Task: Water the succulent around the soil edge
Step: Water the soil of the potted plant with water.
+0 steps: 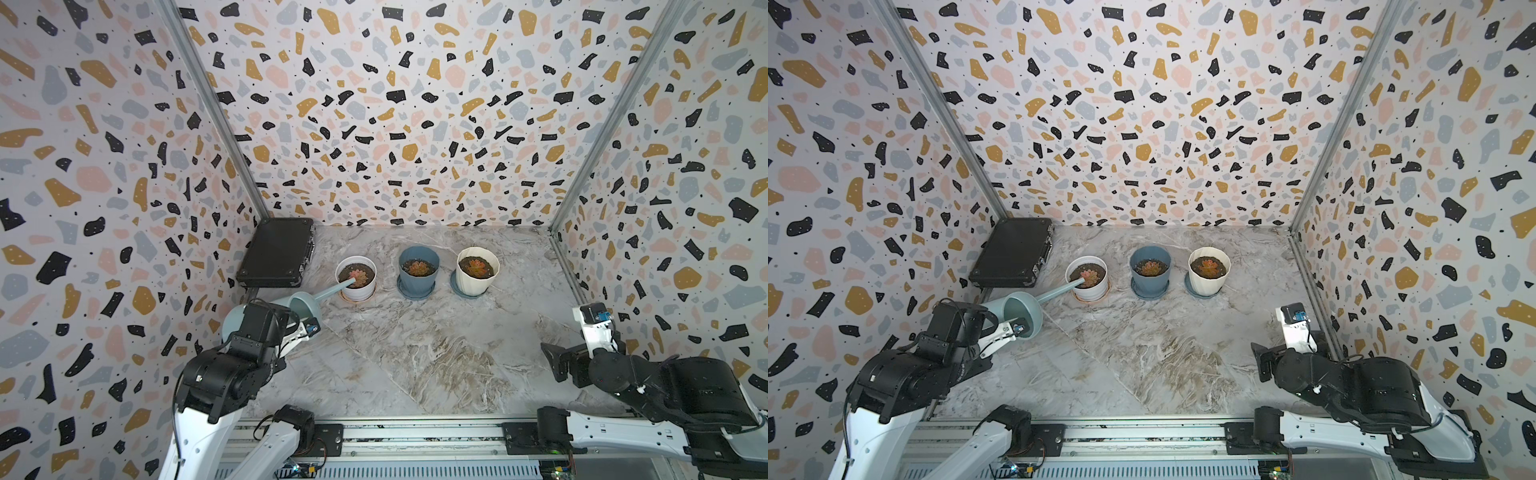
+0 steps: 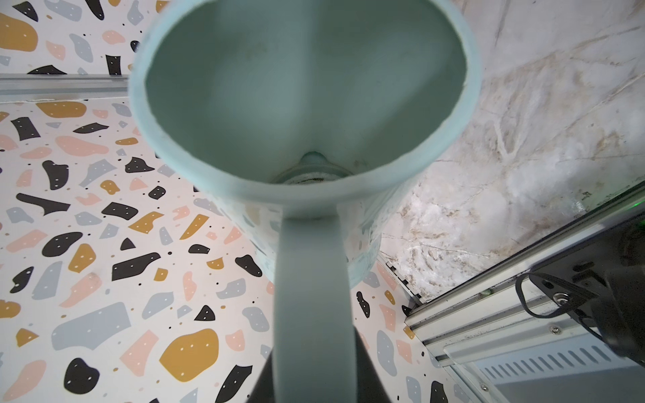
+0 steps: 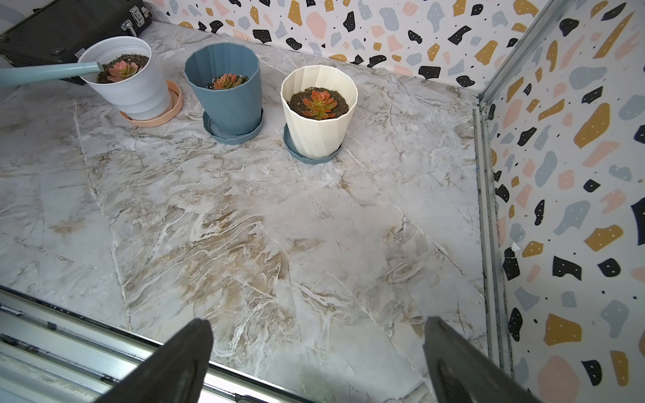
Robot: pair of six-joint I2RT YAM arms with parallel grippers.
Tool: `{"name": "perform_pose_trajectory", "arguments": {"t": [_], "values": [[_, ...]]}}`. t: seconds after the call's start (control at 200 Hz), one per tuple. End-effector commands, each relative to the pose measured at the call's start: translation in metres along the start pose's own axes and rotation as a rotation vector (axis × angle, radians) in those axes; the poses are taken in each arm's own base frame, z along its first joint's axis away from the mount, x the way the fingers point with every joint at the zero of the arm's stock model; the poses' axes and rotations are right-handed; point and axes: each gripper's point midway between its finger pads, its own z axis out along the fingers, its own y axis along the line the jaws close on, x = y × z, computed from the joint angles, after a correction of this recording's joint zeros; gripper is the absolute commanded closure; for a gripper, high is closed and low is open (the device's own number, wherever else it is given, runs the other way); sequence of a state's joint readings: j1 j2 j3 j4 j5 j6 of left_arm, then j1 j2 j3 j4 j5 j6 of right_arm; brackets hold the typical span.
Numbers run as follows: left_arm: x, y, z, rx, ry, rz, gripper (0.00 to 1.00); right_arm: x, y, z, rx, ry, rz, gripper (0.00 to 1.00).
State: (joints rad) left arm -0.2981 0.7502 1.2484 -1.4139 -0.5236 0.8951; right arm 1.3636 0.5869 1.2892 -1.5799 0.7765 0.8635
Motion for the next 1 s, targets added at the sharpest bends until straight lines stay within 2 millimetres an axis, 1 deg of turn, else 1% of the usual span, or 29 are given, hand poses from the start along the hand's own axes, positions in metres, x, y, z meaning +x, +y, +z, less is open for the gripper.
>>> {"name": "perform_pose_trajectory", "arguments": {"t": [0.0,0.145,0.31,0.606,0.996], "values": [[-0.005,0.015,-0.009,-0.044,-0.031,-0.026,1.0,0.026,-0.033,-0.003,0.113,0.097,-0.149,0.01],[-0.008,0.018,-0.011,-0.041,-0.035,-0.006,1.0,0.027,-0.034,-0.002,0.114,0.095,-0.141,0.01],[-0.006,0.011,-0.009,-0.023,-0.033,0.004,1.0,0.027,-0.036,-0.003,0.114,0.091,-0.133,0.01],[-0.003,0.007,-0.01,-0.024,-0.036,0.001,1.0,0.027,-0.037,-0.004,0.116,0.095,-0.139,0.01],[-0.004,0.007,-0.013,-0.022,-0.053,-0.011,1.0,0.028,-0.036,-0.003,0.115,0.098,-0.141,0.01]]}}
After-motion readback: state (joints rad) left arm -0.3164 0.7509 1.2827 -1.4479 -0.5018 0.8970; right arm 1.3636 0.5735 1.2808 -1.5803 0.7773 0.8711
